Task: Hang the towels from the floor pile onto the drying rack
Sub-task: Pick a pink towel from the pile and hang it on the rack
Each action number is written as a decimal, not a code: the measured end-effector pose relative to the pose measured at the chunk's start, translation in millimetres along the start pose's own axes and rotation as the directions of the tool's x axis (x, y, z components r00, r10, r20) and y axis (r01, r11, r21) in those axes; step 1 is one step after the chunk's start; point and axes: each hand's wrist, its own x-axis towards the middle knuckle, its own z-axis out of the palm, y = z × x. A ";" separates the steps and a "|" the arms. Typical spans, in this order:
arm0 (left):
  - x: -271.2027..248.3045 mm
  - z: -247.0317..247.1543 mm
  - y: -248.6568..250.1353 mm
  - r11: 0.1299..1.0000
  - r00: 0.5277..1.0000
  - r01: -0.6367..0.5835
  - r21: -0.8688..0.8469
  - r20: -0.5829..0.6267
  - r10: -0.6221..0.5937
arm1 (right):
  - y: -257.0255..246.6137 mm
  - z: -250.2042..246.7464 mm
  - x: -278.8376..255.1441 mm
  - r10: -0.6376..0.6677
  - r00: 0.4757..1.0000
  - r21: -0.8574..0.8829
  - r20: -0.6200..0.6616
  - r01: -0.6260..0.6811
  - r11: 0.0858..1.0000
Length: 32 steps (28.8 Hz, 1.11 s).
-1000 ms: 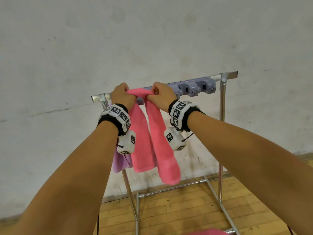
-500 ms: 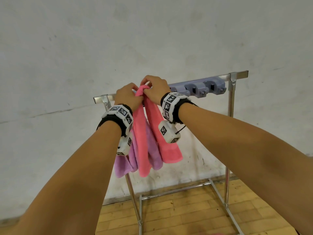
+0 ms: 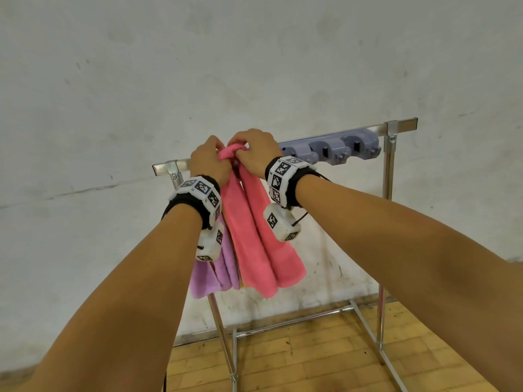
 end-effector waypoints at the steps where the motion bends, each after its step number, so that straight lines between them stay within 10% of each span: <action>1: 0.1 -0.2 1.5 0.998 1.000 0.019 -0.052 0.018 -0.018 | -2.1 -1.1 0.8 0.002 1.000 0.012 -0.027 -0.001 1.000; 18: -8.3 5.8 -6.8 0.963 0.953 0.046 0.264 0.278 -0.121 | 7.5 17.1 -10.3 0.036 0.968 -0.204 0.247 0.016 0.979; 32: -39.4 -26.1 27.0 0.995 0.924 0.093 -0.029 0.375 -0.075 | -1.3 -17.7 -36.9 0.157 0.948 -0.103 0.278 -0.133 0.986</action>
